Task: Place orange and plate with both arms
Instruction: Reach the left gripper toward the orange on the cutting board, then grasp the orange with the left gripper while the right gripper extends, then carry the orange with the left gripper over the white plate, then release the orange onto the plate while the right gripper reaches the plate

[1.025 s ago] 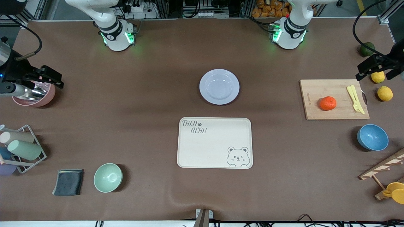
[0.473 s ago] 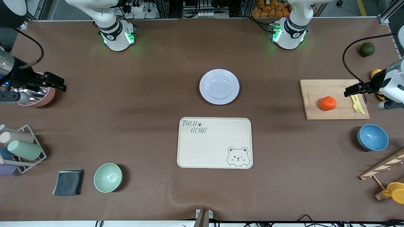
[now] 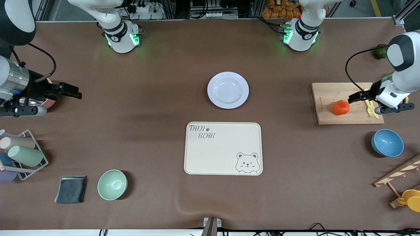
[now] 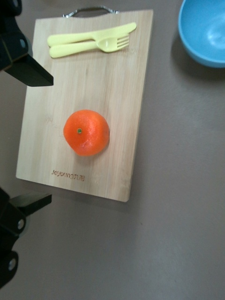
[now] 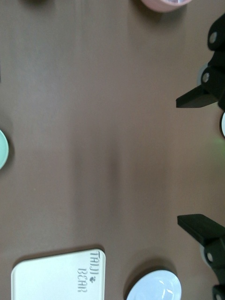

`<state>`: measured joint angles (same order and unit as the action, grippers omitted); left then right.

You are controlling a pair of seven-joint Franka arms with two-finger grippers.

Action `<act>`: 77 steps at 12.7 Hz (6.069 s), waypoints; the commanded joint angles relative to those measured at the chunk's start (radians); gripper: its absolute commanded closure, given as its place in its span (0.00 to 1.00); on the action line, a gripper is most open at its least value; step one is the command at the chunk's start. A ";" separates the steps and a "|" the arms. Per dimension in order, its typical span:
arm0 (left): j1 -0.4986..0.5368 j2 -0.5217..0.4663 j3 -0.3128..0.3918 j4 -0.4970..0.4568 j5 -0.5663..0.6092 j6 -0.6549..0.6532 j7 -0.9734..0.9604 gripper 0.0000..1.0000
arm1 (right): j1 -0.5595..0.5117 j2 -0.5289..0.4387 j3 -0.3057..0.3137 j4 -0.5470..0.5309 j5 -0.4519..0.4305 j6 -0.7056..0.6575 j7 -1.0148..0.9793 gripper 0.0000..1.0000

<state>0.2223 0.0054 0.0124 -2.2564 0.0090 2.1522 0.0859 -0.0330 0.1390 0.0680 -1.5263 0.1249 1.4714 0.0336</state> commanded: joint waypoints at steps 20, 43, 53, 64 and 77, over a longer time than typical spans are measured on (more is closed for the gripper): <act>0.063 0.258 -0.009 -0.103 0.063 0.341 0.017 0.00 | -0.044 0.068 0.010 -0.334 0.508 0.152 -0.035 0.00; -0.114 0.280 -0.667 0.221 -0.121 -0.017 -0.900 1.00 | 0.037 0.120 0.010 -0.706 1.065 0.377 -0.564 0.00; -0.417 0.514 -0.657 0.207 0.035 0.219 -1.380 1.00 | 0.212 0.140 0.012 -0.821 1.271 0.516 -0.712 0.00; -0.367 0.426 -0.626 0.277 0.255 0.183 -1.520 0.00 | 0.428 0.218 0.012 -0.819 1.593 0.651 -0.860 0.01; 0.014 0.194 -0.623 0.638 0.263 -0.227 -0.964 0.00 | 0.622 0.317 0.010 -0.761 1.855 0.783 -0.985 0.22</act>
<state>0.2006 0.2481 -0.5961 -1.6163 0.2691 1.9719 -0.9488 0.5527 0.4318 0.0836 -2.3176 1.9306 2.2091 -0.9290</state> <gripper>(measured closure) 0.000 0.207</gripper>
